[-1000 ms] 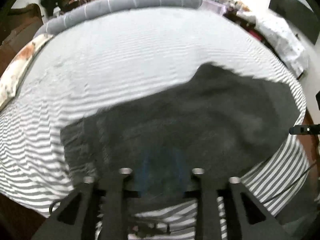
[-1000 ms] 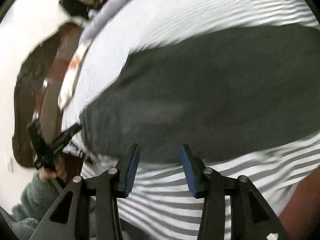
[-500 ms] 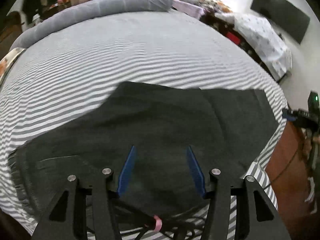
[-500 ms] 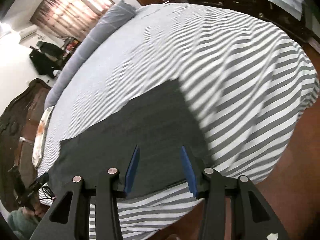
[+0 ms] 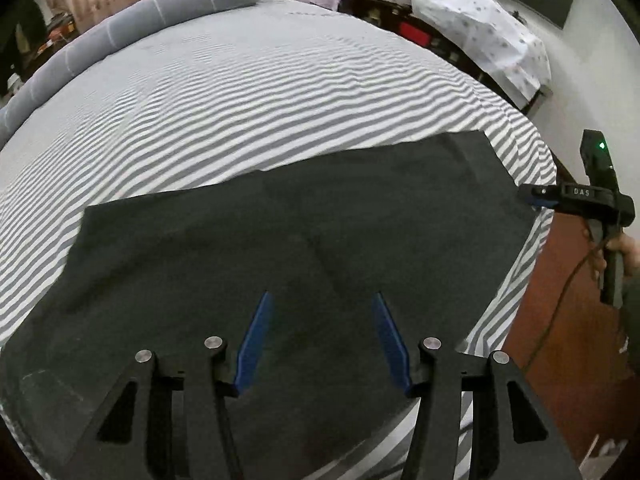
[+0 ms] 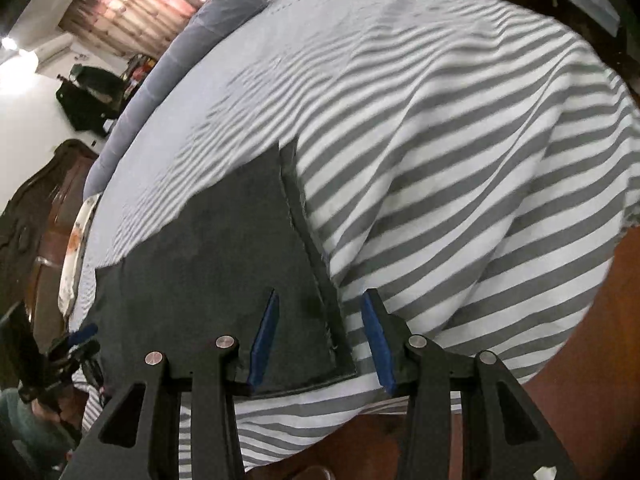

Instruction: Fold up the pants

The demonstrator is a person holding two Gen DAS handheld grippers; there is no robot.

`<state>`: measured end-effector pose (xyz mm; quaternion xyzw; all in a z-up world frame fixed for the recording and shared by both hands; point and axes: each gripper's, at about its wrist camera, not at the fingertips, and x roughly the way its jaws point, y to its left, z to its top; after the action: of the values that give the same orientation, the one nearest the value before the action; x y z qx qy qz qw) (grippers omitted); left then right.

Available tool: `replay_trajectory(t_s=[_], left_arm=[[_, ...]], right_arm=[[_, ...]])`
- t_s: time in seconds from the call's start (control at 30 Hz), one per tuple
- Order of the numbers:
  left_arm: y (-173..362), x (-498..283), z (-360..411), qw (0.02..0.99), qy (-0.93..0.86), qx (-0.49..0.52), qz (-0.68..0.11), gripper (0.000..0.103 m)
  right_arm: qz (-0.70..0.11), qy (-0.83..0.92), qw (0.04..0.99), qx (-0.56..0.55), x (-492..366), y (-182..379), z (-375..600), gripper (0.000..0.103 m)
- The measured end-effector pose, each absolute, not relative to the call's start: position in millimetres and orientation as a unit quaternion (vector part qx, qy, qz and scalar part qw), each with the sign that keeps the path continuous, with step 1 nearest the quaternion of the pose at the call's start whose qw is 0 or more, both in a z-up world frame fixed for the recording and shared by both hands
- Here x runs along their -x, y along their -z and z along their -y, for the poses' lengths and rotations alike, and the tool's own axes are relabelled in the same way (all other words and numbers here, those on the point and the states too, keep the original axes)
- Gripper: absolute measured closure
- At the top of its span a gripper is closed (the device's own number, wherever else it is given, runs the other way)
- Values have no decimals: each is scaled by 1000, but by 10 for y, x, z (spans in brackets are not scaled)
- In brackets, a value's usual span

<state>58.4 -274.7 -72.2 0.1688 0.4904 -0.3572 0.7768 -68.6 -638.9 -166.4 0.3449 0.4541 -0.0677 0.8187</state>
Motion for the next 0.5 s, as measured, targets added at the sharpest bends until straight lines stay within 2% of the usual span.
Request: replay_trajectory(t_s=[0.1,0.17,0.2,0.5], left_arm=[[789,-567,2842,772,359,-173,-495,49],[832,-558,2884,770,359,-179,-496,49],[856,-553,2905,769,359,-181,-497,49],[1110,-576,3009,760,339,-214,-511,49]], right_arm=[[-446,38,819,-359,705,1708,6317,70],[-452,12,814,-364,703,1742,6252,83],[-458,-1,812,-363,694,1759,6213,85],[-429,23,810,-400,722,1838,6296,88]])
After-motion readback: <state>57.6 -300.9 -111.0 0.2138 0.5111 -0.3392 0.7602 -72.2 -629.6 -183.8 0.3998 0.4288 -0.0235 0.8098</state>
